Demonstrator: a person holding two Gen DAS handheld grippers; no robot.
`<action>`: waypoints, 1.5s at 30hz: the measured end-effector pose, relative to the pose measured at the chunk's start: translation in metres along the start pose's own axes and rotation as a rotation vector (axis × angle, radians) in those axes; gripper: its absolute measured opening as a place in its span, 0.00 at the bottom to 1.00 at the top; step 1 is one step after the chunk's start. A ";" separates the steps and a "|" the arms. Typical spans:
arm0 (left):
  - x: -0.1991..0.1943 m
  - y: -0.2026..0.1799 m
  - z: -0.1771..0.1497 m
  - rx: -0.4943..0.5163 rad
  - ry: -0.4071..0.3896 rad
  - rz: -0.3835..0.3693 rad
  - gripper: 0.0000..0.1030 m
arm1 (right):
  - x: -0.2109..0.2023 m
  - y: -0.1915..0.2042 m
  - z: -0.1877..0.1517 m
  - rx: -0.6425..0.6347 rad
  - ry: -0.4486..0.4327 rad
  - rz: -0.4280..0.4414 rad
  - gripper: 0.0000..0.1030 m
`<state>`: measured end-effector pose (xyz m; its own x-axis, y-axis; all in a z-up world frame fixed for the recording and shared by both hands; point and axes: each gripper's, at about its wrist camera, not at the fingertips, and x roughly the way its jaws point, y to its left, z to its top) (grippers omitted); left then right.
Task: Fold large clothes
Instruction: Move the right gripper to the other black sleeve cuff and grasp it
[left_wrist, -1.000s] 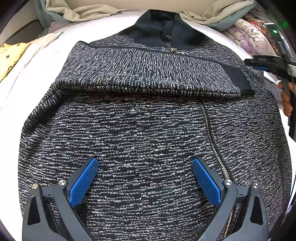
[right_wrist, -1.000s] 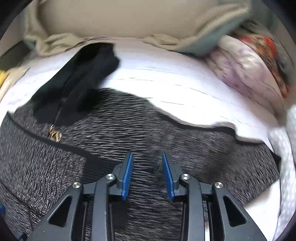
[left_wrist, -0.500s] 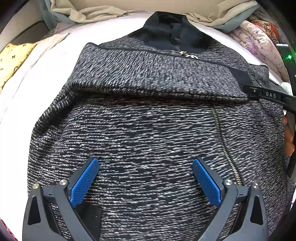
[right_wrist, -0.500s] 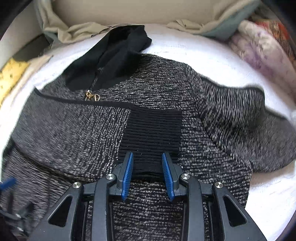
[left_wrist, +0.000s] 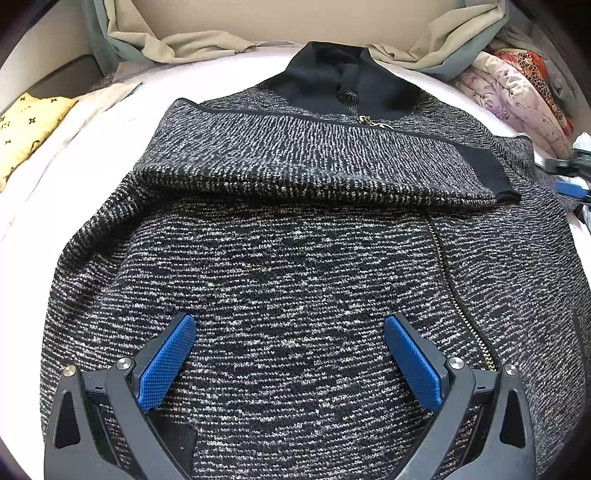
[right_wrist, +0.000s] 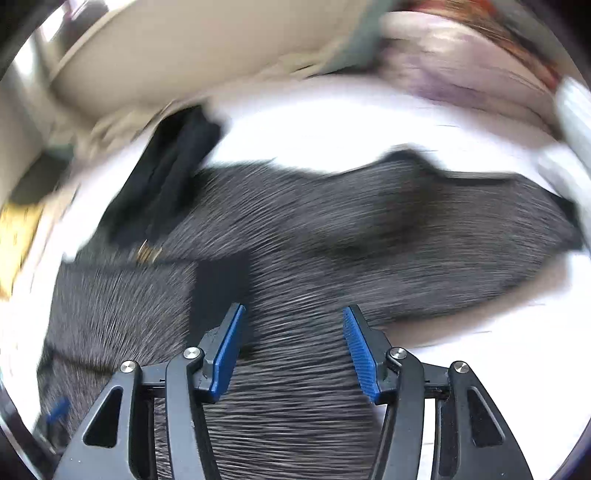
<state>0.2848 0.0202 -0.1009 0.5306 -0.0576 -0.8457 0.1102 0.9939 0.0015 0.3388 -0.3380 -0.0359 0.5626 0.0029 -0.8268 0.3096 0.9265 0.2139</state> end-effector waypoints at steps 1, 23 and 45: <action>0.000 0.000 0.000 -0.002 0.001 0.000 1.00 | -0.009 -0.022 0.005 0.053 -0.018 -0.013 0.51; 0.001 -0.003 0.000 -0.009 -0.012 0.013 1.00 | 0.002 -0.290 0.017 0.937 -0.255 0.074 0.51; 0.002 -0.004 0.001 -0.008 -0.012 0.016 1.00 | -0.057 -0.212 0.072 0.458 -0.375 -0.163 0.05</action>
<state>0.2862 0.0163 -0.1017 0.5424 -0.0429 -0.8391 0.0949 0.9954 0.0105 0.2964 -0.5617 0.0032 0.6859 -0.3352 -0.6459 0.6655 0.6480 0.3704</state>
